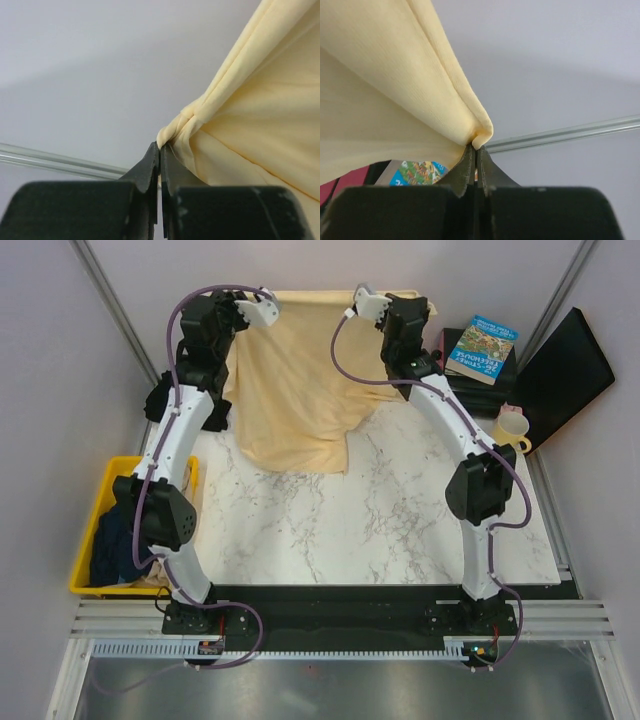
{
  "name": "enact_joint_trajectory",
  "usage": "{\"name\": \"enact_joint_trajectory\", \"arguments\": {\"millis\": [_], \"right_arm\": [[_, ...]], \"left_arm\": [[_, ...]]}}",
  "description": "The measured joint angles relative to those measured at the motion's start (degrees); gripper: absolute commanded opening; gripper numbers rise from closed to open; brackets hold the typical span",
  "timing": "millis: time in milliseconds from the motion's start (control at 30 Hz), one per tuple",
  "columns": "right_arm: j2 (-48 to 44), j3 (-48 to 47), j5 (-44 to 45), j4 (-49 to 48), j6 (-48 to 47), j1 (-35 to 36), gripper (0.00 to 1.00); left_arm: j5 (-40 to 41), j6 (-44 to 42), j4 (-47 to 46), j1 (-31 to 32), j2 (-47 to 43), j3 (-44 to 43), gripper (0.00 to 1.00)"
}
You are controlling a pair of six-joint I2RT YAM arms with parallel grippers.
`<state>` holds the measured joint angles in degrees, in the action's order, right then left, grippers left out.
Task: Fold and stack the t-shirts
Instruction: Flatten out the tshirt
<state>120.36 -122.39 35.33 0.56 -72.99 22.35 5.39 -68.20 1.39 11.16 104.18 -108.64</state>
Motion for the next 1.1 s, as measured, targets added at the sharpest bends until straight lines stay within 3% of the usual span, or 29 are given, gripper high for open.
{"name": "enact_joint_trajectory", "arguments": {"millis": [200,433,533,767,967,1100], "right_arm": [[2.03,-2.54,0.31,-4.59,-1.62,-1.25,0.0],[-5.77,12.28,-3.17,3.82,3.63,-1.75,0.0],[-8.63,16.96,-6.51,11.41,5.57,-1.92,0.0],[-9.64,18.18,-12.63,23.19,8.9,-1.9,0.0],[-9.62,19.58,-15.8,27.78,11.1,-0.72,0.0],[-8.39,19.82,-16.87,28.74,12.28,0.26,0.0]], "left_arm": [[-6.93,-2.21,3.82,-0.46,-1.18,-1.03,0.02],[-17.97,-5.88,18.64,0.55,-13.49,24.76,0.02],[-24.24,-7.17,30.05,1.81,-14.78,28.89,0.02],[-34.34,-8.04,50.9,3.65,-10.14,22.43,0.02],[-37.64,-7.93,59.47,5.33,2.8,12.52,0.02],[-37.38,-7.74,62.05,7.13,9.88,10.54,0.02]]}}
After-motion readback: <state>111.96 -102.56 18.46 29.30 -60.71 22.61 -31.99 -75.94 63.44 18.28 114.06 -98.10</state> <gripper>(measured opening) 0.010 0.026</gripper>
